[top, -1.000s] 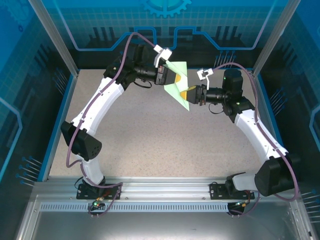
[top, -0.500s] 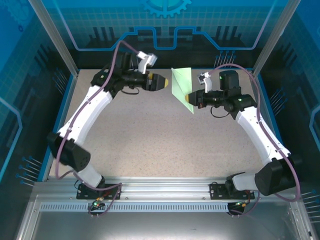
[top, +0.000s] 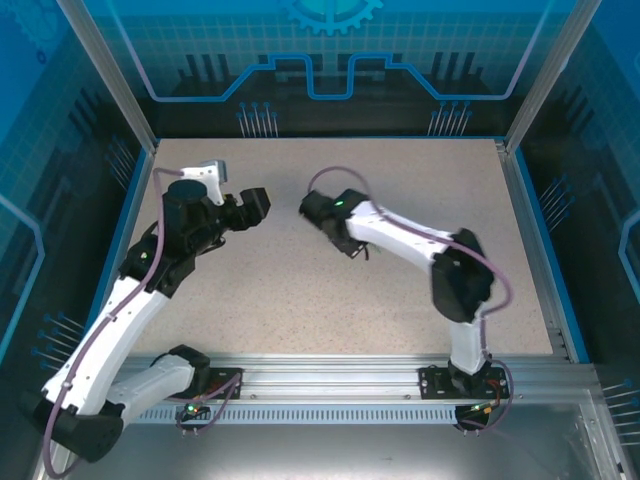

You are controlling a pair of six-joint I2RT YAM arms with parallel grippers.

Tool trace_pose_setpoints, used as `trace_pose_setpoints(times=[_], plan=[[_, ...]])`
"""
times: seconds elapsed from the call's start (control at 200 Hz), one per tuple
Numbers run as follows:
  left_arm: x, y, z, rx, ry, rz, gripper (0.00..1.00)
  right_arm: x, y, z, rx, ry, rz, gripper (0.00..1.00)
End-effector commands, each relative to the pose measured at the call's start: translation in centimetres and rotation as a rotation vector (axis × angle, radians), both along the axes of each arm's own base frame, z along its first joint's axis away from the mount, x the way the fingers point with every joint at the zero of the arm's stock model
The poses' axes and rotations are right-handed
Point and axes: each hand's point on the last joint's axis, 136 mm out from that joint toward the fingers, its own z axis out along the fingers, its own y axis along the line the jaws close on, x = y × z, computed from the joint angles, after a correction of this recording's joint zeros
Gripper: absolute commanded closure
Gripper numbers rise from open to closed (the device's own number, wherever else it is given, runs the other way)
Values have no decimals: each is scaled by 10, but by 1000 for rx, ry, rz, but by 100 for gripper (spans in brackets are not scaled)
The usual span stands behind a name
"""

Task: Fold a paper plane with a square sheet of paper (fold left side to right side)
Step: Turn over the paper at the center of the table.

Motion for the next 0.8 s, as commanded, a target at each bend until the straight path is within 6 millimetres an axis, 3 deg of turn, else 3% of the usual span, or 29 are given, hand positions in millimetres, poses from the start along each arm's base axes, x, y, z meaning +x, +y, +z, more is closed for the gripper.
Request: trace_pose_setpoints(times=[0.0, 0.165, 0.29, 0.505, 0.655, 0.795], plan=[[-2, 26, 10, 11, -33, 143, 11, 12, -3, 9, -261, -103, 28, 89], [-3, 25, 9, 12, -21, 134, 11, 19, 24, -29, -345, -83, 70, 88], [-3, 25, 6, 15, -13, 133, 11, 12, 34, -66, -364, -16, 89, 86], [-2, 23, 2, 15, 0, 121, 10, -12, 58, -99, -240, 118, 111, 65], [3, 16, -6, 5, 26, 104, 9, -36, 82, -95, -17, 230, 108, 35], [9, 8, -15, -16, 54, 81, 8, -56, 102, -52, 233, 258, 125, 9]])
